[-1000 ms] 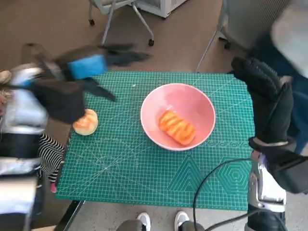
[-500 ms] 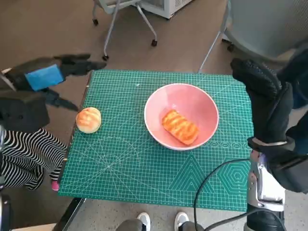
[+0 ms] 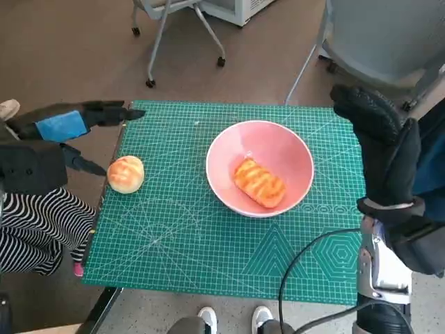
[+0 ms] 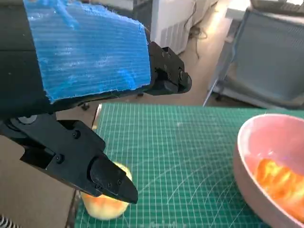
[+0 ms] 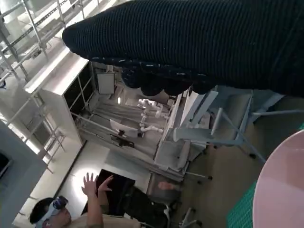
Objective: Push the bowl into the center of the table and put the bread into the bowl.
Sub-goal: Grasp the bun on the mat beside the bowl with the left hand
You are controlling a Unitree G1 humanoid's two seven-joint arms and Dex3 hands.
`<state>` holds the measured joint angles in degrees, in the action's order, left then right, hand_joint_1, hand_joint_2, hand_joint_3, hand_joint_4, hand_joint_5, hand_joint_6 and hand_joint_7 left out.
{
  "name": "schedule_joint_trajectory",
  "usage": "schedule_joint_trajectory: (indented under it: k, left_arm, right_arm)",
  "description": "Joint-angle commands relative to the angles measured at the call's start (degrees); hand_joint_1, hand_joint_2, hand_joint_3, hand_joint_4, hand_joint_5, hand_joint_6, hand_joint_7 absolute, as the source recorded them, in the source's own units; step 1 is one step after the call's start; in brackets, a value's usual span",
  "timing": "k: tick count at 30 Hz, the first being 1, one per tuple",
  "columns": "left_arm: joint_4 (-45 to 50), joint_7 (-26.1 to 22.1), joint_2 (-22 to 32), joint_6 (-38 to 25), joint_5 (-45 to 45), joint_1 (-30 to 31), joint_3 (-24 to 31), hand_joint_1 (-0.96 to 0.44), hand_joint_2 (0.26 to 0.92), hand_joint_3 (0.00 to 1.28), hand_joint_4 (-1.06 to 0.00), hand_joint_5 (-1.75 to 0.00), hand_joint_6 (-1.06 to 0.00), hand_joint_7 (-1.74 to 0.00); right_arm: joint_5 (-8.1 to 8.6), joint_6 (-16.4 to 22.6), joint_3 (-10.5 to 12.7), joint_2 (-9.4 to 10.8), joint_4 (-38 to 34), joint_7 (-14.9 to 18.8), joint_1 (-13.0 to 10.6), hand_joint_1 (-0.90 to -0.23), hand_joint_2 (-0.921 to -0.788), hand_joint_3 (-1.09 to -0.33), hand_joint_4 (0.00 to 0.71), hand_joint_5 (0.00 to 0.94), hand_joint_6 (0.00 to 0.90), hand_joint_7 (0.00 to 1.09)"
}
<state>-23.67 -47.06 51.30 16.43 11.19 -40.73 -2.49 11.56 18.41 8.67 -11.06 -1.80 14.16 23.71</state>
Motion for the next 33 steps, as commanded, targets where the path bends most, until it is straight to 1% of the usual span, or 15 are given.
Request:
schedule_joint_trajectory:
  k: [1, 5, 10, 15, 22, 25, 29, 31, 33]
  left_arm:
    - [-2.46, 0.83, -1.17, 0.05, 1.46, 0.89, -1.99, -0.23, 0.732, 0.01, -0.16, 0.0, -0.32, -0.03]
    - [-4.72, 1.31, -2.04, 0.13, 2.47, 0.54, -3.54, -0.18, 0.735, 0.01, -0.15, 0.0, -0.32, -0.02]
    - [-7.59, 2.41, -2.84, 0.87, 5.17, -0.29, -5.84, -0.19, 0.74, 0.01, -0.15, 0.0, -0.32, -0.01]
    - [-11.01, 4.72, -4.02, 2.39, 8.62, -1.08, -8.47, -0.18, 0.743, 0.01, -0.15, 0.0, -0.32, -0.01]
    - [-16.5, 7.21, -6.5, 2.86, 12.35, -2.68, -11.9, -0.07, 0.752, 0.01, -0.19, -0.01, -0.34, -0.01]
    - [-20.05, 9.02, -7.69, 3.11, 14.71, -3.88, -13.76, -0.04, 0.757, 0.01, -0.21, -0.01, -0.36, -0.01]
    - [-24.68, 12.02, -8.94, 3.24, 18.08, -5.57, -16.28, 0.02, 0.764, 0.01, -0.26, -0.02, -0.4, -0.02]
    - [-26.63, 13.57, -9.38, 2.96, 19.71, -6.38, -17.45, 0.04, 0.771, 0.01, -0.3, -0.01, -0.44, -0.02]
    - [-28.13, 15.04, -9.66, 2.78, 21.21, -7.06, -18.41, 0.07, 0.796, 0.02, -0.38, -0.01, -0.5, -0.02]
  right_arm:
    - [0.77, -1.15, 0.01, -0.46, -0.5, 0.78, -0.28, -0.745, -0.921, -0.697, 0.204, 0.0, 0.091, 0.53]
    - [0.76, -1.31, 0.1, -0.56, -0.33, 0.94, -0.38, -0.748, -0.921, -0.695, 0.204, 0.0, 0.092, 0.53]
    - [0.78, -1.37, 0.25, -0.64, 0.06, 1.05, -0.74, -0.749, -0.921, -0.694, 0.205, 0.0, 0.092, 0.53]
    - [0.81, -1.38, 0.46, -0.82, 0.44, 1.15, -1.05, -0.749, -0.921, -0.694, 0.204, 0.0, 0.093, 0.52]
    - [0.6, -1.34, 0.64, -1.08, 0.91, 1.07, -1.3, -0.742, -0.921, -0.697, 0.2, 0.0, 0.093, 0.52]
    - [0.75, -1.59, 0.76, -1.1, 1.11, 1.02, -1.37, -0.736, -0.921, -0.699, 0.199, 0.0, 0.092, 0.52]
    - [1.04, -2.09, 0.89, -1.11, 1.5, 0.98, -1.52, -0.733, -0.921, -0.701, 0.198, 0.0, 0.094, 0.52]
    - [1.07, -2.38, 0.92, -1.09, 1.78, 0.9, -1.64, -0.732, -0.921, -0.701, 0.198, 0.0, 0.095, 0.53]
    - [1.01, -2.62, 0.92, -1.05, 2.09, 0.81, -1.78, -0.733, -0.921, -0.7, 0.198, 0.0, 0.096, 0.53]
